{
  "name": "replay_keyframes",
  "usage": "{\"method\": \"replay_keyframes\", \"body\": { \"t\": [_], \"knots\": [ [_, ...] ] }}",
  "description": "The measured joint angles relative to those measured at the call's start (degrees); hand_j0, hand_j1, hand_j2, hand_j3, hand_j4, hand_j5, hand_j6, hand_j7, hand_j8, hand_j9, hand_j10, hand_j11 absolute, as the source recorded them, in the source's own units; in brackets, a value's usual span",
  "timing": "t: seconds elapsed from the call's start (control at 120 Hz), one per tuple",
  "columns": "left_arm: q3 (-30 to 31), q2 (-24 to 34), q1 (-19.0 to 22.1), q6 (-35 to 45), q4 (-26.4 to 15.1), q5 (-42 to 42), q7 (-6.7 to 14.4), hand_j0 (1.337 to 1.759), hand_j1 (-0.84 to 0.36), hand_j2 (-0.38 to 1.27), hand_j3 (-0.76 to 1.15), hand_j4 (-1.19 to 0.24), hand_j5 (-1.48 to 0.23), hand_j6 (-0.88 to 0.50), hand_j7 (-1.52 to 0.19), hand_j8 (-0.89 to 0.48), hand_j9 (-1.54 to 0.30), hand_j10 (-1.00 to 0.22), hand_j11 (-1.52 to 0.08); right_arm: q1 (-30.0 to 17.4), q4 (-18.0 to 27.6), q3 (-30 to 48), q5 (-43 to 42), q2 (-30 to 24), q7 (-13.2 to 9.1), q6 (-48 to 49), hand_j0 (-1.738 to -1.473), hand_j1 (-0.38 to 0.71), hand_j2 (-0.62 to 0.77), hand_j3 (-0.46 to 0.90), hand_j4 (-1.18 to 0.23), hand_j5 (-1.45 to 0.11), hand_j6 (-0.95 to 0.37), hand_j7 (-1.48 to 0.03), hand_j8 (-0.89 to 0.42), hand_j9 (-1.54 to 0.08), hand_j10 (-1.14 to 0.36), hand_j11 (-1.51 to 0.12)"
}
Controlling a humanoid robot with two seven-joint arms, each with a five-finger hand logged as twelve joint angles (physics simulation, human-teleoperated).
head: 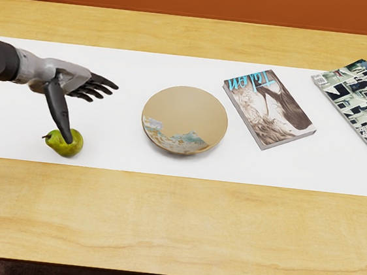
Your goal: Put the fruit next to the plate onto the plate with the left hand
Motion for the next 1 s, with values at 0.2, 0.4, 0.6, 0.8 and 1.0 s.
{"method": "replay_keyframes", "body": {
  "t": [0.2,0.4,0.6,0.8,1.0],
  "knots": [
    [0.13,-3.69,4.08,4.27,-2.54,12.23,0.00,1.658,0.29,0.01,0.00,-0.05,-0.07,-0.05,-0.07,-0.05,-0.07,-0.05,-0.07,0.07,0.00,-0.02,0.00,0.00,0.00,0.04,-1.658,-0.35,0.00,0.00,0.00,0.00,0.00,0.00,0.00,0.00,0.00,0.00],
    [2.97,-6.13,5.09,12.76,-3.04,22.16,0.00,1.658,0.28,0.01,0.00,-0.06,-0.08,-0.06,-0.08,-0.06,-0.08,-0.06,-0.08,0.56,0.00,0.07,0.06,0.00,0.00,0.07,-1.658,-0.35,0.00,0.00,0.00,0.00,0.00,0.00,0.00,0.00,0.00,0.00],
    [6.96,-9.77,5.17,18.08,-3.42,25.96,0.00,1.658,0.27,0.01,0.00,-0.07,-0.09,-0.07,-0.09,-0.07,-0.09,-0.07,-0.09,0.76,0.00,0.03,0.08,0.00,0.00,0.08,-1.658,-0.35,0.00,0.00,0.00,0.00,0.00,0.00,0.00,0.00,0.00,0.00],
    [9.81,-10.57,5.51,21.69,-5.15,28.98,0.00,1.658,0.26,0.02,0.00,-0.08,-0.10,-0.08,-0.10,-0.08,-0.10,-0.08,-0.10,1.06,0.00,0.01,0.07,0.00,0.00,0.09,-1.658,-0.35,0.00,0.00,0.00,0.00,0.00,0.00,0.00,0.00,0.00,0.00],
    [12.32,-9.87,6.66,25.73,-6.04,31.87,0.00,1.658,0.25,0.02,0.00,-0.09,-0.11,-0.09,-0.11,-0.09,-0.11,-0.09,-0.11,1.35,0.00,0.01,0.03,0.00,0.00,0.09,-1.658,-0.35,0.00,0.00,0.00,0.00,0.00,0.00,0.00,0.00,0.00,0.00]
  ]
}}
